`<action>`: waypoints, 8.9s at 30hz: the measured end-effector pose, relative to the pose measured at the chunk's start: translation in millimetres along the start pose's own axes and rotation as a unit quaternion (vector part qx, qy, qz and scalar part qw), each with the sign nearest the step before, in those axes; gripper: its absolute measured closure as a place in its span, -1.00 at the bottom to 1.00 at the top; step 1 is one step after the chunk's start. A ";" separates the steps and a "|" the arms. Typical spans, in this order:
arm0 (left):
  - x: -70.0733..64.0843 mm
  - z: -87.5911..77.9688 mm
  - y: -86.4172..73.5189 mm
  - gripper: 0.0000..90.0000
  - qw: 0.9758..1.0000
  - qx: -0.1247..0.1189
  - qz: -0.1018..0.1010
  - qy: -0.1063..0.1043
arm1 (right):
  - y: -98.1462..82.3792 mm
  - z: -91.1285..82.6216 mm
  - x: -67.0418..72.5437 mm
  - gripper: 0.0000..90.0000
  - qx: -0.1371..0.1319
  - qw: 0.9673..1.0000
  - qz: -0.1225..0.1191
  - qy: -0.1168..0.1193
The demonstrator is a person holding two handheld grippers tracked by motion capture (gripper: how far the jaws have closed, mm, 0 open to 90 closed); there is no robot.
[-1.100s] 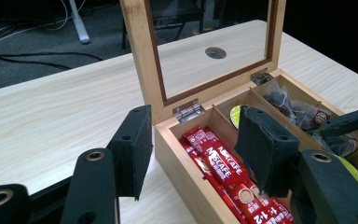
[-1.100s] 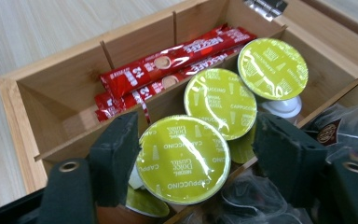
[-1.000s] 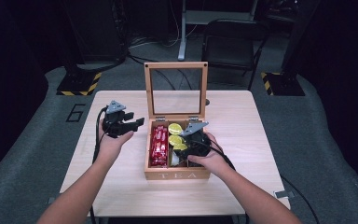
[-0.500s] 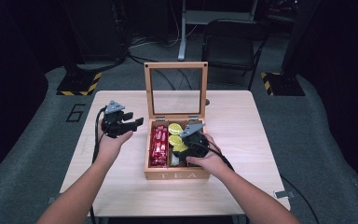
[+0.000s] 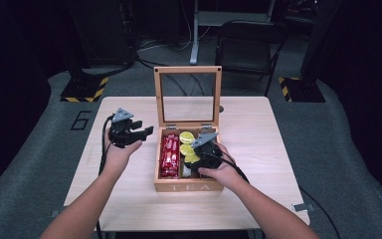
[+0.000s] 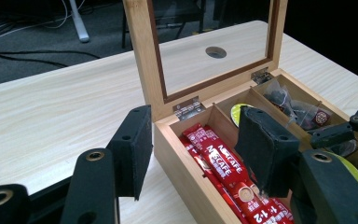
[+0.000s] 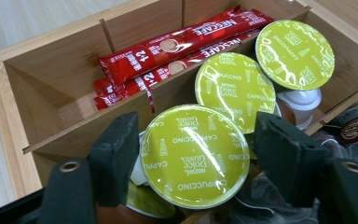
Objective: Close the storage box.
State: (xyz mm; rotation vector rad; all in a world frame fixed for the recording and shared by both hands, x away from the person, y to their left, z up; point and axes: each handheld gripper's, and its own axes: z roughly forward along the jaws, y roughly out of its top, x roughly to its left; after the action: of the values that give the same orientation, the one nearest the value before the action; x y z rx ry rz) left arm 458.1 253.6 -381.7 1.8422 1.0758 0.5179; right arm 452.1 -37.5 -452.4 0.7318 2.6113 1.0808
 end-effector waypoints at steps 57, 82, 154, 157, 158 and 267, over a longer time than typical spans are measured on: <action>-1.4 1.0 0.1 -0.01 1.000 0.002 0.003 0.000 | 7.4 -51.9 -23.1 -0.18 -0.059 0.997 0.022 -0.036; -2.1 1.5 -0.5 -0.01 1.000 0.002 0.002 0.002 | -16.0 -81.4 -51.1 -0.18 -0.071 0.993 0.049 -0.085; -4.8 2.5 -1.5 -0.01 1.000 0.006 0.004 -0.001 | -126.8 -98.3 -80.3 -0.18 -0.046 0.966 0.157 -0.199; -5.0 2.9 -2.0 -0.01 1.000 0.007 0.004 -0.001 | -131.3 -97.1 -82.9 -0.18 -0.042 0.964 0.165 -0.204; -5.1 3.1 -2.1 -0.01 1.000 0.006 0.004 -0.001 | -133.4 -97.4 -84.1 -0.17 -0.039 0.964 0.167 -0.202; 2.7 0.7 3.9 -0.02 1.000 0.008 0.000 -0.001 | 42.9 -85.8 -98.1 -0.20 -0.072 0.981 0.120 -0.136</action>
State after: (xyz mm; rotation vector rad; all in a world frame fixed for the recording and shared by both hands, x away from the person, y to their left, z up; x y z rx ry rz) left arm 461.9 254.7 -378.9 1.8574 1.0818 0.5094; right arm 518.4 -114.4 -360.1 1.0962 2.2348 1.1275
